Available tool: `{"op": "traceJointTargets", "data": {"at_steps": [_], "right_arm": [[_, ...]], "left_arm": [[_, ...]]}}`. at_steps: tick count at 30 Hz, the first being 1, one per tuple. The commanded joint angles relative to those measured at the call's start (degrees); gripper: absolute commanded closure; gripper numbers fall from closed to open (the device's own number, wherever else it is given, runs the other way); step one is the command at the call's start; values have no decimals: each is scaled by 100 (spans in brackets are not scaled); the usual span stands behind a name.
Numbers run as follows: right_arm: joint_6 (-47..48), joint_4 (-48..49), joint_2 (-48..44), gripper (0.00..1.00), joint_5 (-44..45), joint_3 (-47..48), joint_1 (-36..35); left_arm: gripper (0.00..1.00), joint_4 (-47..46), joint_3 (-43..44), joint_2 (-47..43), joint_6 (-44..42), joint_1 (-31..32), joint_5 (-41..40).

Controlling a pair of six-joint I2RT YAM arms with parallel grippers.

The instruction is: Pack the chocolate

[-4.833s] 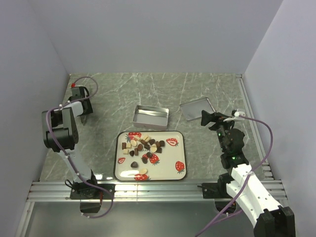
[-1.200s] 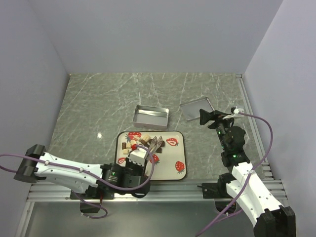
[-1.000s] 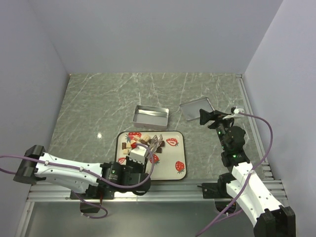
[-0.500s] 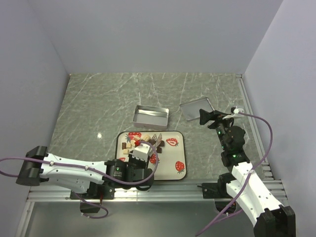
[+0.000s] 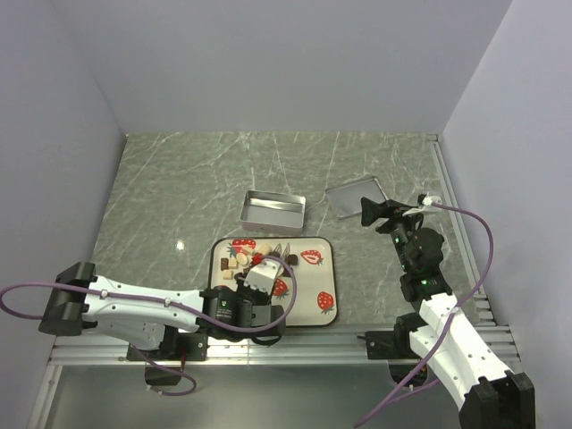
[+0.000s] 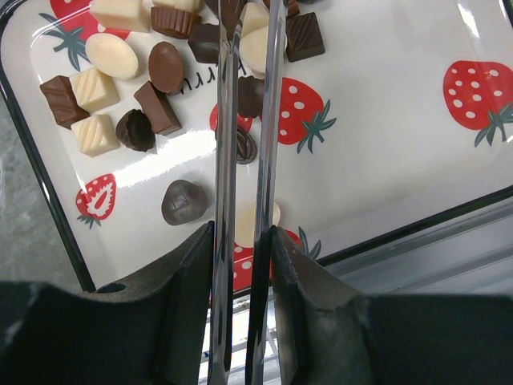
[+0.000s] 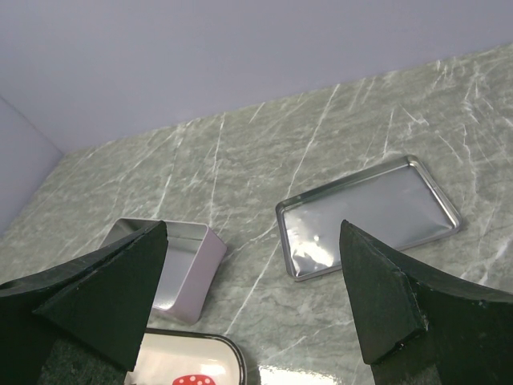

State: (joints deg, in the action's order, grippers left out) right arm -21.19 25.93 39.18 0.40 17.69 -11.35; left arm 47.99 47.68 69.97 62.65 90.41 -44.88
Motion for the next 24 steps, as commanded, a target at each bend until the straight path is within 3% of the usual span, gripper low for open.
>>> {"op": "traceJointTargets", "data": {"at_steps": [1, 8, 18, 24], "right_arm": [[1, 149, 11, 6, -23, 226, 46], [-8, 131, 20, 6, -23, 234, 37], [-17, 105, -15, 6, -23, 217, 37], [-25, 105, -16, 6, -14, 226, 37]], "left_arm": [[62, 195, 312, -98, -120, 20, 102], [63, -8, 347, -203, -447, 20, 340], [63, 632, 935, 385, -527, -50, 200], [64, 492, 813, 271, -579, -155, 252]]}}
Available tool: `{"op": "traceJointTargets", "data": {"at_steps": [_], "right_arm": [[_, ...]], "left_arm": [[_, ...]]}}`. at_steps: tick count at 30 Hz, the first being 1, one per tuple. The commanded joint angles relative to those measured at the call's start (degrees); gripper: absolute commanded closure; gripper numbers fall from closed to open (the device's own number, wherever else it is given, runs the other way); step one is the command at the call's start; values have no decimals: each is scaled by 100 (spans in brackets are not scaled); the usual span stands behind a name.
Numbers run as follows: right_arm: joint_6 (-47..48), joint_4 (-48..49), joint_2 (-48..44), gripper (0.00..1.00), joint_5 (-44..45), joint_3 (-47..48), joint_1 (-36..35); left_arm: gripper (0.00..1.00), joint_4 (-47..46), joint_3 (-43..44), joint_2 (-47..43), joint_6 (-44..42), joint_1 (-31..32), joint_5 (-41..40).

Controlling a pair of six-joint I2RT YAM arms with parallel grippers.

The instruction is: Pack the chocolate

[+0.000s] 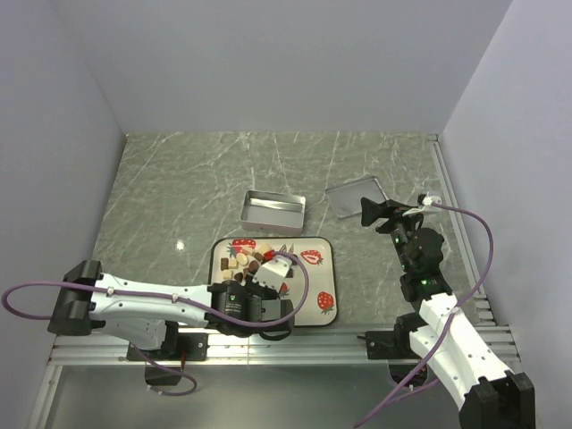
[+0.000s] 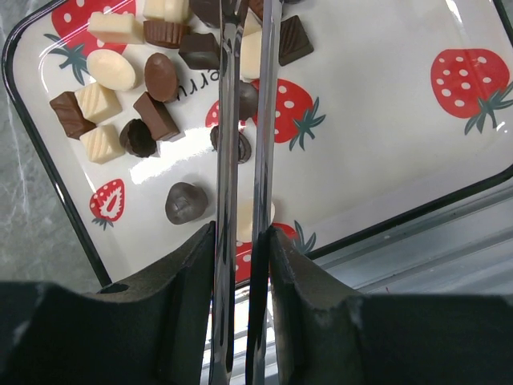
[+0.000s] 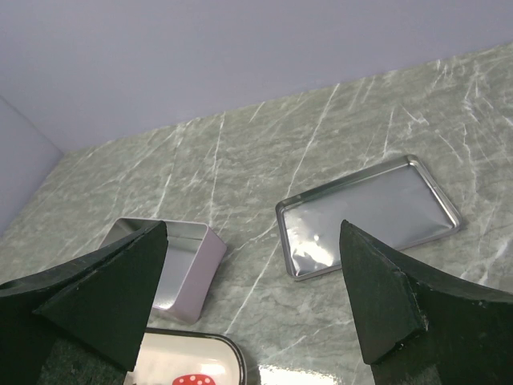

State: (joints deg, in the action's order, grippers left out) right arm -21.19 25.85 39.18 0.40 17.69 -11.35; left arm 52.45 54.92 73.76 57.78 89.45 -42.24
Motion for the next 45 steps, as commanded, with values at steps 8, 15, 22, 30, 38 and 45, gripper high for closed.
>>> {"op": "traceJointTargets", "data": {"at_steps": [8, 15, 22, 30, 38, 45], "right_arm": [[-26, 114, 2, 6, -23, 226, 37], [-26, 140, 46, 6, -23, 235, 37], [-26, 158, 55, 6, -128, 226, 37], [-26, 193, 134, 6, -163, 243, 37], [-26, 245, 274, 6, -190, 270, 46], [-17, 228, 275, 6, -207, 287, 37]], "left_arm": [[64, -217, 160, 95, -390, -322, -170], [64, -1016, 107, -309, -1083, -490, -443], [65, -1755, 221, -669, -1945, -893, -557], [65, -2685, -103, -1214, -2558, -2737, -1358], [64, -4531, -1043, -899, -4123, -5375, 47], [64, -5647, -1114, -2, -5153, -6026, 743]]}}
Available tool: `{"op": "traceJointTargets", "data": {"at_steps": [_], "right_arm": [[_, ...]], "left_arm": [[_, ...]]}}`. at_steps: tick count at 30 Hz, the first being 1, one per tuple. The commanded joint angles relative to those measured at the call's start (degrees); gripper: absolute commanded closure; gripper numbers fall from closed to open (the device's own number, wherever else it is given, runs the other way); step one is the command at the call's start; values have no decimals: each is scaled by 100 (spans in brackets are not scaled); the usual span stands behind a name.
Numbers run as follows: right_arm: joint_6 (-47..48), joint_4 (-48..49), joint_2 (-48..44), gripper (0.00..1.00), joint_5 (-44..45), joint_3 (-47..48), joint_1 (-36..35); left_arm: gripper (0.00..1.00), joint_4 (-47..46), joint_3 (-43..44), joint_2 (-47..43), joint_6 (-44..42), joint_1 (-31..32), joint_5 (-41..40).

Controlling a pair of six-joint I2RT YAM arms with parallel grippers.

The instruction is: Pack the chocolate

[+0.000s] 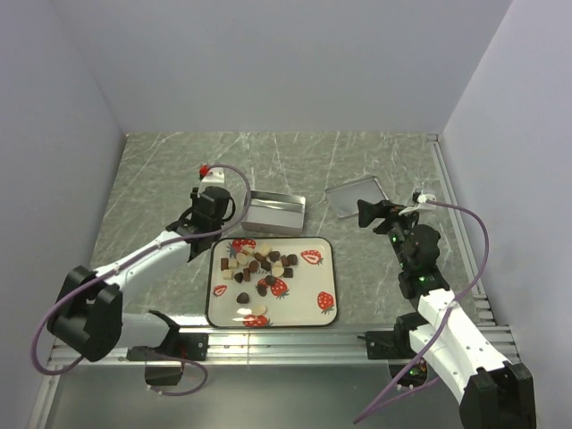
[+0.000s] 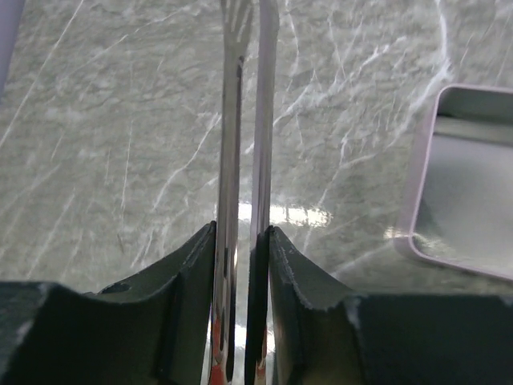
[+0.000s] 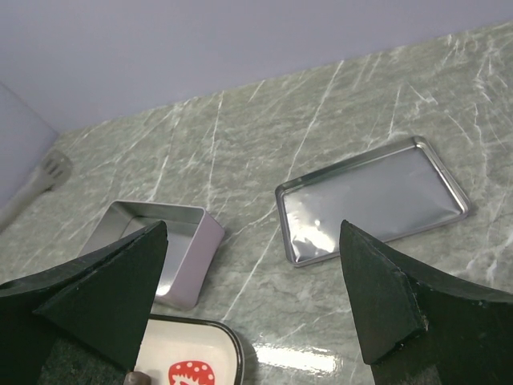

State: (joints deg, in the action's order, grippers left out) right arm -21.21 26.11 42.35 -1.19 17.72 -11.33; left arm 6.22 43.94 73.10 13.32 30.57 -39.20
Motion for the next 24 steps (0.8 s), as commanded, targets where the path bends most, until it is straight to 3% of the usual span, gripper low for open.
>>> {"op": "traceJointTargets", "data": {"at_steps": [1, 13, 17, 22, 24], "right_arm": [[-15, 202, -51, 6, -57, 285, 43], [-15, 202, -51, 6, -57, 276, 35], [-15, 202, -34, 6, -74, 285, 35], [-15, 210, -25, 6, -118, 276, 43], [-23, 219, -34, 6, -118, 259, 26]], "left_arm": [[63, -1096, -43, 221, -795, -243, 466], [55, -710, 395, 2110, -893, -842, 976], [52, -648, 440, 2121, -805, -894, 1125], [30, -701, 448, 1971, -621, -1157, 1458], [28, -727, 475, 1997, -594, -1246, 1520]]}}
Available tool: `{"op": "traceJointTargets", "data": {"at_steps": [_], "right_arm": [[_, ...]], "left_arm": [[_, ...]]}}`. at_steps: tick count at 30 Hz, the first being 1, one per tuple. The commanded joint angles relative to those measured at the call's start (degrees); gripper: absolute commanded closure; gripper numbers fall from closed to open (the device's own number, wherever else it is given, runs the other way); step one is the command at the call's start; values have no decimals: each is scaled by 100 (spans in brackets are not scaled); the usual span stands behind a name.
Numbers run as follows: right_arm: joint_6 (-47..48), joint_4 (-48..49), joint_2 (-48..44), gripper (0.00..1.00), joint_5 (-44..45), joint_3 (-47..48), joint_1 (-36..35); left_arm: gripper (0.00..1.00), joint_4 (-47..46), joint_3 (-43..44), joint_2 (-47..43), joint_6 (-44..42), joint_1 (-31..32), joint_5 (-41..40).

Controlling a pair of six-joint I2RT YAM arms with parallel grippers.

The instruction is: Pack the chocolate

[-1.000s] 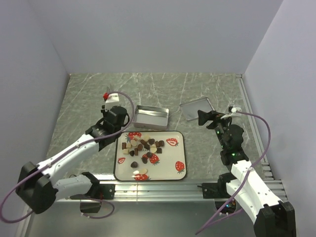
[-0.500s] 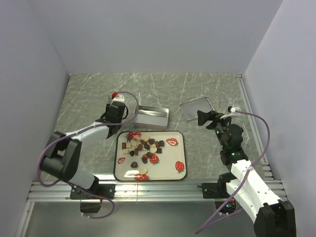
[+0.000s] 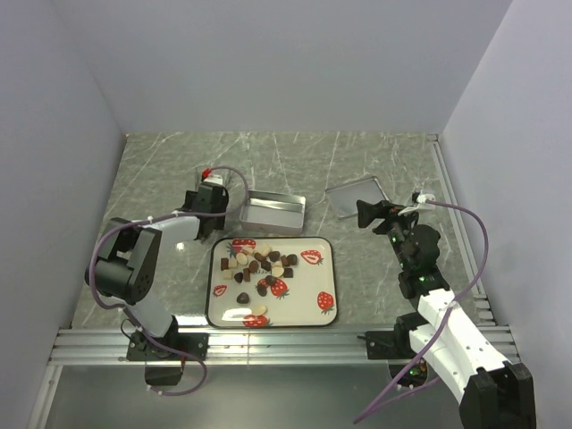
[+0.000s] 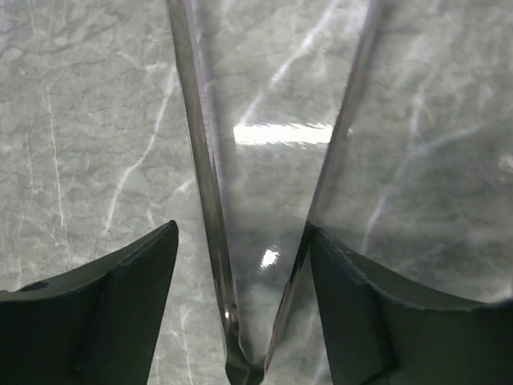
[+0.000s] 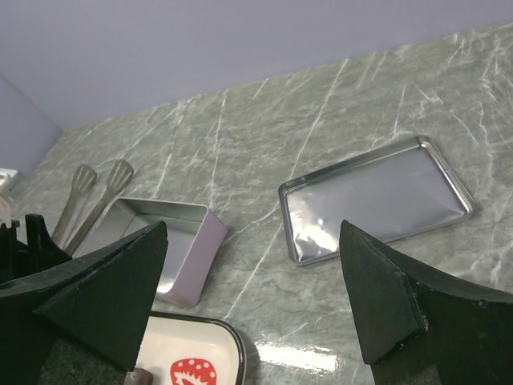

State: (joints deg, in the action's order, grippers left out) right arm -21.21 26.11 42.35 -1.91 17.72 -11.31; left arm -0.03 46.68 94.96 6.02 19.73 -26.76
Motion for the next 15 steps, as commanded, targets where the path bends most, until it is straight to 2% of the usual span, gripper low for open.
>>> {"op": "traceJointTargets", "data": {"at_steps": [1, 9, 15], "right_arm": [[-23, 219, -34, 6, -46, 259, 32], [-15, 219, 1, 6, -72, 268, 32], [12, 219, 54, 6, -81, 311, 33]], "left_arm": [[26, -146, 245, -153, 136, -240, 338], [21, -234, 693, 347, 31, -636, 1137], [21, -173, 931, 786, -13, -856, 1445]]}}
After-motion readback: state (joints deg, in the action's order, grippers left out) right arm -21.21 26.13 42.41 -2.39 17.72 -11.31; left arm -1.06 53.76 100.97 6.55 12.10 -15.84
